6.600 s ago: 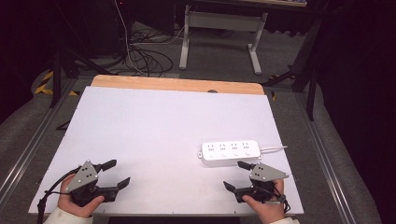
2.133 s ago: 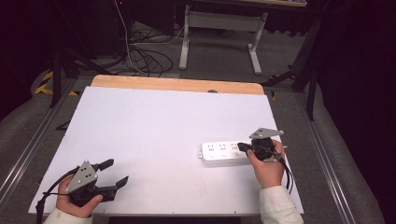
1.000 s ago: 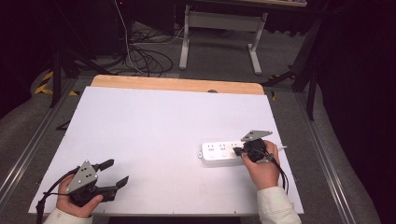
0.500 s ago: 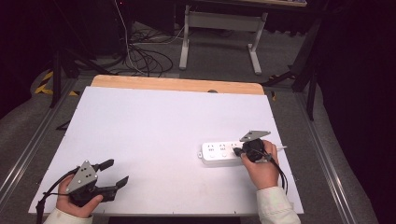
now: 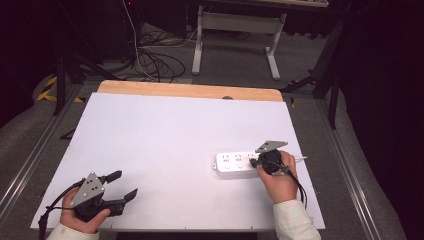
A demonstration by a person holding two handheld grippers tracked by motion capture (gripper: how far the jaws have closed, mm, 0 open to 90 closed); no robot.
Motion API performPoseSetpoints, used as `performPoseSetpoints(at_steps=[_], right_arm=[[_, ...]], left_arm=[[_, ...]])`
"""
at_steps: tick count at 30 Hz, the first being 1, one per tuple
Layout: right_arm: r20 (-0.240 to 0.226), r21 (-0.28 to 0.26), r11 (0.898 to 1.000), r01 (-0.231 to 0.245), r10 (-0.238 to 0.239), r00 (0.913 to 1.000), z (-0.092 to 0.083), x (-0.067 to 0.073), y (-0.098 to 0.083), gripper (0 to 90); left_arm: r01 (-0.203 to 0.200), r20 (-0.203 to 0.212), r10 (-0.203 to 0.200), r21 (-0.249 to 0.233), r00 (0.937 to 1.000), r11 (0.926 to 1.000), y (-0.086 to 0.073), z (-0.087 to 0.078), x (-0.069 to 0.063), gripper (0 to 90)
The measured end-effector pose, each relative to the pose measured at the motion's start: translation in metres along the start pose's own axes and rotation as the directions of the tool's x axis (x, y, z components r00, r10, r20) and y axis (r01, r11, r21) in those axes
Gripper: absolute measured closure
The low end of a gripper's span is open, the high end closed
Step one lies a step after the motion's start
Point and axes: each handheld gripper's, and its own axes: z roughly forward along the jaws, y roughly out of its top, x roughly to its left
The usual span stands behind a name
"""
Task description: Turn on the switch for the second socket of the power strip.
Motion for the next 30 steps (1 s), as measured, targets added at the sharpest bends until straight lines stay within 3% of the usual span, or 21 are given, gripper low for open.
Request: performPoseSetpoints(at_steps=[7,10,12,14,30], right_arm=[[-0.023,-0.019,0.999,-0.029,0.028,0.9993,-0.001,-0.003,-0.003,90.0],[-0.013,-0.076,0.997,-0.018,0.018,0.9998,-0.003,-0.003,-0.008,90.0],[-0.03,-0.134,0.99,-0.033,0.03,0.9991,-0.007,-0.003,-0.011,90.0],[-0.025,-0.173,0.985,-0.019,0.015,0.9996,-0.014,-0.001,-0.008,90.0],[-0.006,-0.217,0.976,0.005,-0.006,1.0,-0.038,0.006,0.002,90.0]], left_arm=[[0.009,-0.005,-0.009,-0.004,1.0,1.0,0.0,0.0,0.001,22.6],[0.011,-0.002,-0.011,-0.002,0.9999,0.9999,0.0,0.0,0.001,22.6],[0.005,0.0,-0.005,-0.003,1.0,1.0,0.0,0.0,0.001,22.6],[0.007,0.0,-0.007,-0.003,1.0,1.0,0.0,0.0,0.001,22.7],[-0.004,-0.003,0.004,0.001,1.0,1.0,0.001,-0.001,0.001,22.9]])
